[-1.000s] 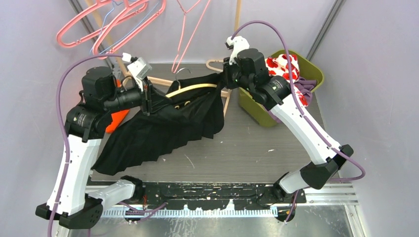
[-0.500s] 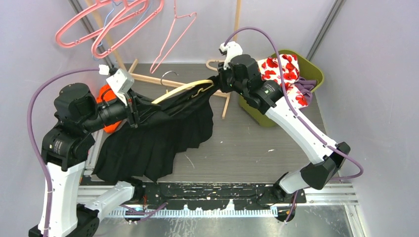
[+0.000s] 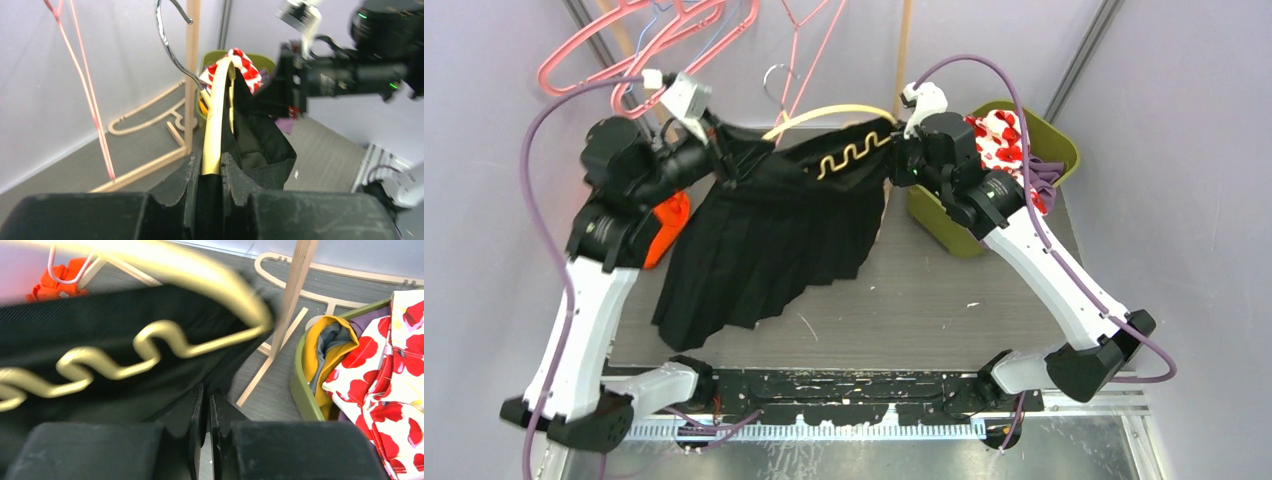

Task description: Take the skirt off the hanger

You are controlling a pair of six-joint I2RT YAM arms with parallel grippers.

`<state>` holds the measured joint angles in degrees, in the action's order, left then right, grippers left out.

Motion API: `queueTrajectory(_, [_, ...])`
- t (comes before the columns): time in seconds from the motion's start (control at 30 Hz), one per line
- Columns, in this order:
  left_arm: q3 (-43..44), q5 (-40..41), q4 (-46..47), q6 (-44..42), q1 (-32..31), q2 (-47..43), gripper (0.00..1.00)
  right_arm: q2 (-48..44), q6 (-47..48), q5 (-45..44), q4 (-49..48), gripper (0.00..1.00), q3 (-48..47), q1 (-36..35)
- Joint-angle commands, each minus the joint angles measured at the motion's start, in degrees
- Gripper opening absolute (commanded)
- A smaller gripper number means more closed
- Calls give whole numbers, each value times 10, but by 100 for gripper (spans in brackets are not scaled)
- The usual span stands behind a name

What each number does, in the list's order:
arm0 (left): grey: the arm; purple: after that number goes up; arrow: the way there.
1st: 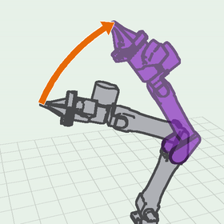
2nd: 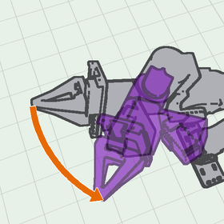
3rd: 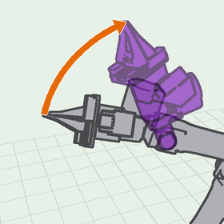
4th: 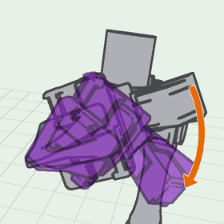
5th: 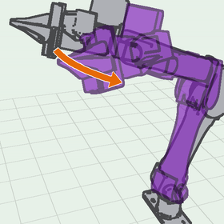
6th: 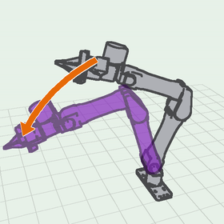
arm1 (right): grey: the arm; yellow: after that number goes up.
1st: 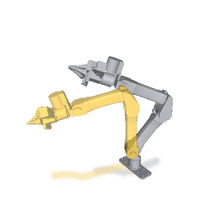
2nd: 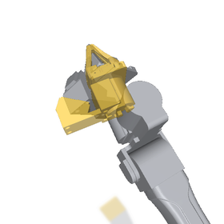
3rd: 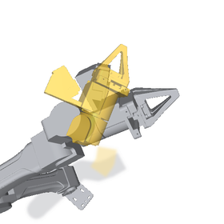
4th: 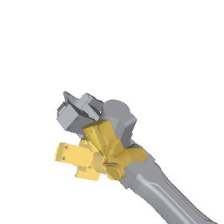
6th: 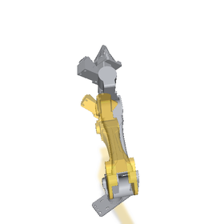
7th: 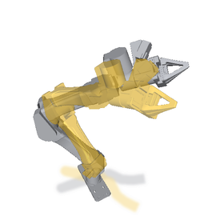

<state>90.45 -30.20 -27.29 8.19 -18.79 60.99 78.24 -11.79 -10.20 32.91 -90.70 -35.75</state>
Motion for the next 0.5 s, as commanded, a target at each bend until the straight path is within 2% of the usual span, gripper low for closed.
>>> queueTrajectory(0.0, [45,58,287,46,2,59,0,-31,-31,46,-14,14,8,-12])
queueTrajectory(0.17, [78,67,372,87,-9,123,0,-42,-43,52,-19,14,14,-12])
queueTrajectory(0.37, [115,61,384,80,-47,172,0,-51,-41,45,-14,14,17,-13])
queueTrajectory(0.47, [121,46,352,64,-55,165,0,-60,-14,20,-8,14,17,-13])
